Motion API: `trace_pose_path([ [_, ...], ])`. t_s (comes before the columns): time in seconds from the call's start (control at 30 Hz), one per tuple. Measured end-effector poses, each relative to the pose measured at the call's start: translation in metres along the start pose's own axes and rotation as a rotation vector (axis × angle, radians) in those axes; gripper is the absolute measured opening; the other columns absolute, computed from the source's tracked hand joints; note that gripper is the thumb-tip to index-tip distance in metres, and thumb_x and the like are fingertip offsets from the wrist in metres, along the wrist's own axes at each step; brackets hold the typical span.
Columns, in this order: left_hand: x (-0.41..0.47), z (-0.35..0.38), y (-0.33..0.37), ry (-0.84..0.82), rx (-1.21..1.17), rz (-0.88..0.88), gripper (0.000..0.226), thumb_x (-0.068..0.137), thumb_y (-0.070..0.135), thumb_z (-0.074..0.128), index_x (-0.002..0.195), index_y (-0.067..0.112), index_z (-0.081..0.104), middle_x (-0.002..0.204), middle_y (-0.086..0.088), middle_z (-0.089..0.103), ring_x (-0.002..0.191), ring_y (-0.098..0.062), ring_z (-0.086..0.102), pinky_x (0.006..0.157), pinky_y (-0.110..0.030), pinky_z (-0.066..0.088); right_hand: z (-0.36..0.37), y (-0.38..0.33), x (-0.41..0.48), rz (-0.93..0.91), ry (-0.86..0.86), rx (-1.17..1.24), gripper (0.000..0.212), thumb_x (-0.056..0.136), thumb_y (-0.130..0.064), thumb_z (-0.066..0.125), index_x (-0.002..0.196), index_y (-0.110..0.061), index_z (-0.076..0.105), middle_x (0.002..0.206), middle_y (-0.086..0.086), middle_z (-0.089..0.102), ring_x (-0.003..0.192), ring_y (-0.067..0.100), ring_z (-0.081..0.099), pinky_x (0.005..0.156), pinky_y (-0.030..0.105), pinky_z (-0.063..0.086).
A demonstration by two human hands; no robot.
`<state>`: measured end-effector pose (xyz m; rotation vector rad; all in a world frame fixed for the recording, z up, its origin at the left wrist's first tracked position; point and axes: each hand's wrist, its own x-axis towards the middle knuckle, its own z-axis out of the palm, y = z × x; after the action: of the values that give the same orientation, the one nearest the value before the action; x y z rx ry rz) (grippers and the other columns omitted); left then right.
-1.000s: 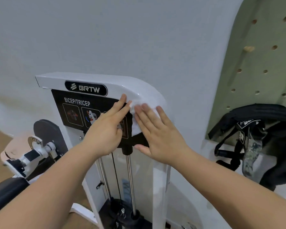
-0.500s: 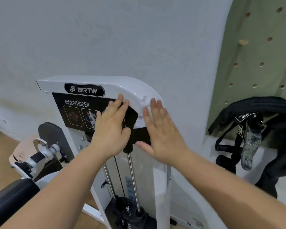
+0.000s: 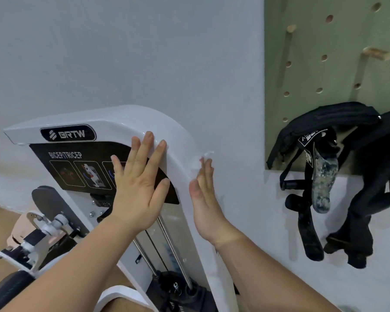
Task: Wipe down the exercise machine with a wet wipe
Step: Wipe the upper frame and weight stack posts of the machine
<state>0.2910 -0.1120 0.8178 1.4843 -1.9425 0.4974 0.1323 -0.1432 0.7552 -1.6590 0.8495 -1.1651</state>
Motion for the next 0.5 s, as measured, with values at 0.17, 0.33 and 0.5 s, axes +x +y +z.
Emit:
trace_pose_path([
  [0.17,-0.001,-0.001,0.005,0.018,-0.045,-0.021,0.068,0.095,0.035,0.039,0.161,0.034,0.019,0.169,0.018,-0.005,0.158,-0.018,-0.007,0.119,-0.062,-0.007,0.011,-0.016,-0.001,-0.259,0.047,-0.238,0.095,0.086,-0.088,0.007,0.16,-0.032,-0.013,0.167,-0.015,-0.028,0.151,0.001,-0.029,0.12,0.02,-0.02],
  [0.33,0.0,0.004,0.017,0.056,-0.066,-0.116,0.08,0.083,0.019,0.053,0.157,0.033,0.026,0.168,0.017,-0.001,0.157,-0.015,-0.008,0.122,-0.064,0.004,0.034,0.072,-0.058,0.098,0.089,-0.094,0.096,0.077,-0.098,0.014,0.15,-0.047,-0.02,0.164,-0.023,-0.032,0.15,-0.004,-0.027,0.128,0.037,-0.01],
  [0.5,0.003,0.008,0.021,0.094,-0.049,-0.113,0.085,0.074,0.014,0.055,0.155,0.026,0.03,0.17,0.003,0.009,0.157,-0.02,-0.003,0.119,-0.068,0.019,0.003,0.029,-0.01,0.214,0.085,0.132,0.088,0.075,-0.09,0.019,0.147,-0.051,-0.012,0.168,-0.018,-0.022,0.148,-0.007,-0.024,0.123,0.026,-0.007],
])
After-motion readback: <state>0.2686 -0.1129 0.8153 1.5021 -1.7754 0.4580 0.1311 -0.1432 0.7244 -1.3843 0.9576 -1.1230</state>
